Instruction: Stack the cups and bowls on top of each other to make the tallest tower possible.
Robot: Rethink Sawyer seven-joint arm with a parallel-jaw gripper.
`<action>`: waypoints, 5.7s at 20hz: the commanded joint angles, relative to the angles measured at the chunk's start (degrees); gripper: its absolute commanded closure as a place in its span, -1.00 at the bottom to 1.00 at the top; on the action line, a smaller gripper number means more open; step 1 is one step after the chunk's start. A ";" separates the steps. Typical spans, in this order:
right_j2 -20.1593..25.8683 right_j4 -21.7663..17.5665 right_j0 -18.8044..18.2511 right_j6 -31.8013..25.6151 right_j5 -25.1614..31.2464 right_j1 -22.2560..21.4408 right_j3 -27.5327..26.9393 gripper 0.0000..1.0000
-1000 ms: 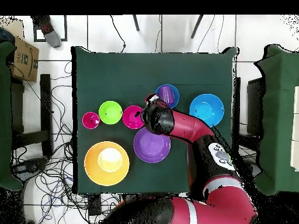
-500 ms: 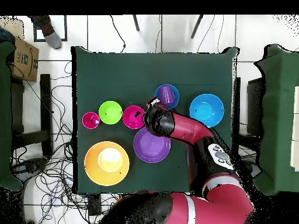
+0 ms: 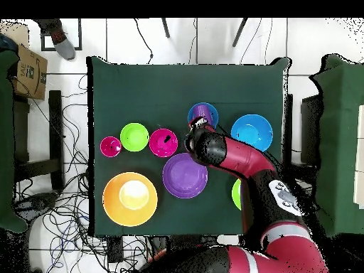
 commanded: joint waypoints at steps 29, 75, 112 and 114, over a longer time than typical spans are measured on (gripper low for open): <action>4.56 -5.47 0.55 0.57 -5.26 5.50 -1.52 -1.00; 5.28 -4.88 -0.07 5.64 -23.76 6.54 -2.96 1.00; 24.39 9.86 -12.93 -3.14 28.47 17.21 -11.08 1.00; 24.35 9.76 -12.89 -3.37 28.99 17.92 -11.75 1.00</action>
